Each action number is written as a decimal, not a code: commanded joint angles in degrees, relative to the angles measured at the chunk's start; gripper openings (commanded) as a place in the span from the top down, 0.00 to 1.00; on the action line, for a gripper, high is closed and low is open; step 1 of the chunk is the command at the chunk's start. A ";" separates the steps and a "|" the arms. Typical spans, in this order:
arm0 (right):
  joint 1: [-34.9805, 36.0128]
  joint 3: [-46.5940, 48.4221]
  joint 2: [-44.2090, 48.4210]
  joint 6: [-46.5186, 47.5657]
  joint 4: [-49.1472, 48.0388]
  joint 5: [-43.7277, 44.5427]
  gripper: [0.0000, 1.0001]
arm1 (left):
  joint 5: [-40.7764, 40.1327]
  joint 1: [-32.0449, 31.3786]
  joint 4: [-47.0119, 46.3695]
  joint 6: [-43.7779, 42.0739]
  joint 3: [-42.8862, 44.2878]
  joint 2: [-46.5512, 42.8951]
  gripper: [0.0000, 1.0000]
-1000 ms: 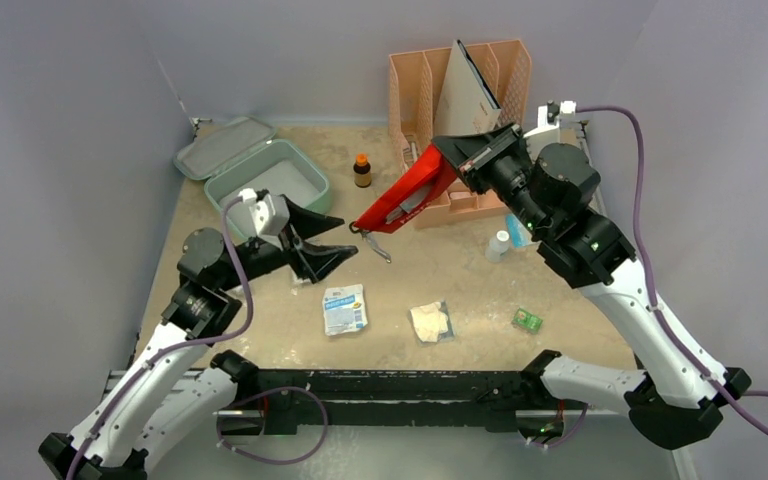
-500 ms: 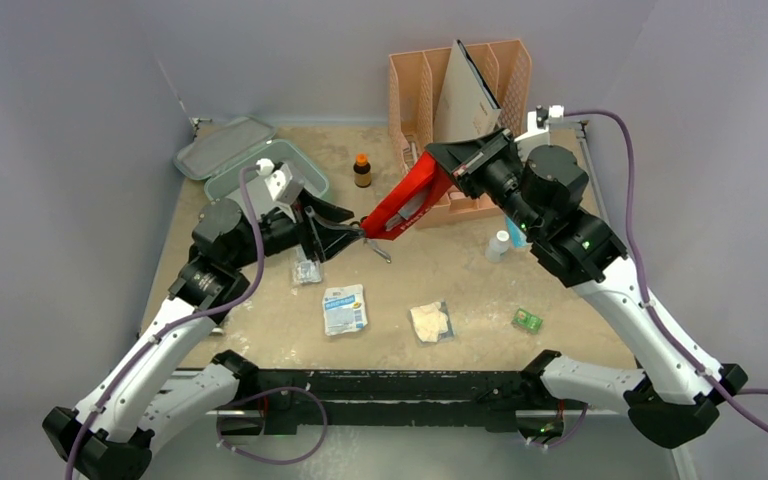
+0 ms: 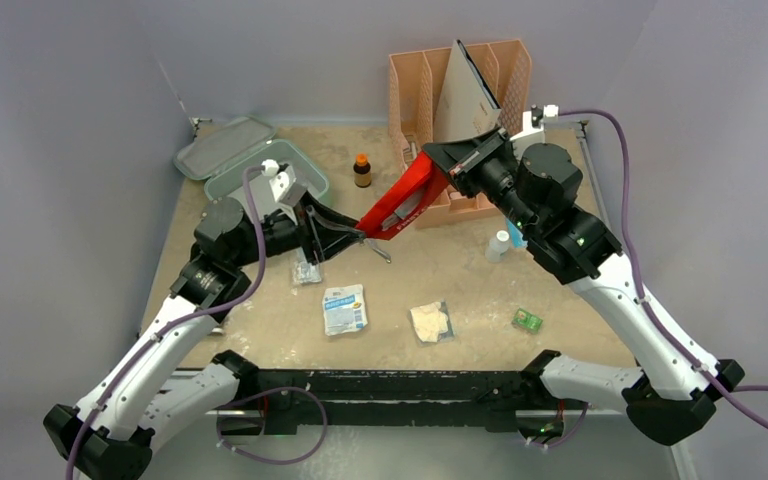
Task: Organize the medicine kit
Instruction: Adjust the medicine pouch.
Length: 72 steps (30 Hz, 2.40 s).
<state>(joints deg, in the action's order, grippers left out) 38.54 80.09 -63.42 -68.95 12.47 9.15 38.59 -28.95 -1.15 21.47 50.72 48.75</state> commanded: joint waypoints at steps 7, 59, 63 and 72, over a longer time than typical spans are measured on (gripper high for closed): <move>-0.21 -1.10 0.11 -1.45 -3.58 -1.20 1.00 | 3.09 -0.05 -2.90 -1.40 -0.60 -1.37 1.00; 16.46 -12.48 -3.38 42.76 -5.79 -13.96 0.54 | -18.02 -0.02 25.48 17.03 12.20 6.81 1.00; 20.89 -10.62 -6.94 48.22 -4.92 -7.80 0.55 | -17.34 -0.02 24.13 18.64 11.23 6.61 1.00; 25.78 -8.50 -11.76 49.60 -3.76 4.02 0.54 | -16.54 -0.01 25.34 20.16 11.57 6.55 1.00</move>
<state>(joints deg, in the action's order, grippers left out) 63.64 68.45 -74.52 -21.39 10.07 5.85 20.86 -28.95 25.36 40.05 60.66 56.25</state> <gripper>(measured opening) 0.449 0.006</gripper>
